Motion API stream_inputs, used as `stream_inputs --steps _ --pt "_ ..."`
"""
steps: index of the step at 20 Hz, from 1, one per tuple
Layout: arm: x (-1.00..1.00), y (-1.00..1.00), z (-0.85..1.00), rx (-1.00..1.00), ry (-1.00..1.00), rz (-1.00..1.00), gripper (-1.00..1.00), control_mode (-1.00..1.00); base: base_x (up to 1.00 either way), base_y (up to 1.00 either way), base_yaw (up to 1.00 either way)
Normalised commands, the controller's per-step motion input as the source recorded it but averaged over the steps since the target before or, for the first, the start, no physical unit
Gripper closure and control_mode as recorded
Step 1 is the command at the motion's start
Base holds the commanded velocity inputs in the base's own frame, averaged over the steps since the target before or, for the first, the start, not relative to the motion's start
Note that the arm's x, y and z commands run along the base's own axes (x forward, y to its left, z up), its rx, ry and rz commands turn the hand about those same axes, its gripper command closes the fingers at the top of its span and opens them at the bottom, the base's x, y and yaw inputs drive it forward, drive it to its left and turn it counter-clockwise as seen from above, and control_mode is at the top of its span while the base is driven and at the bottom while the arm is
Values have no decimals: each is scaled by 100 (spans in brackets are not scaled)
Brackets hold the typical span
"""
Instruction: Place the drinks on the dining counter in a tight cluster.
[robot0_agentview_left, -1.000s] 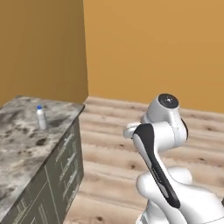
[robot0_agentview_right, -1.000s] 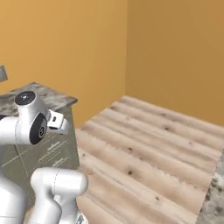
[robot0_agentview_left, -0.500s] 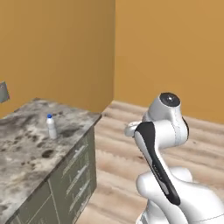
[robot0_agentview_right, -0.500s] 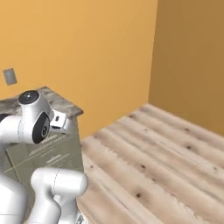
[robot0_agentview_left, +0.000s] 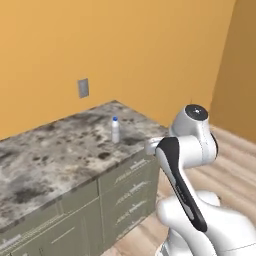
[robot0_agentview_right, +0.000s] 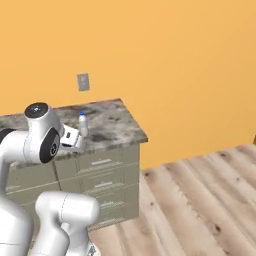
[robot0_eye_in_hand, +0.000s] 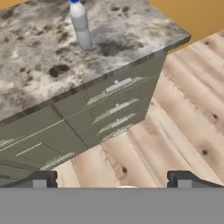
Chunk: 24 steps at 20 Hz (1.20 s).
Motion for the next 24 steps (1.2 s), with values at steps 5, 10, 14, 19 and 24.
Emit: stream_inputs --steps 5,10,14,19,24 --pt "0 0 0 0 0 0 -100 100 26 -14 67" --pt "0 0 0 0 0 0 -100 100 39 -39 28" --pt "0 0 0 0 0 0 -100 100 41 -43 21" --pt "0 0 0 0 0 0 -100 100 48 -43 17" --pt "0 0 0 0 0 0 -100 100 52 -40 17"
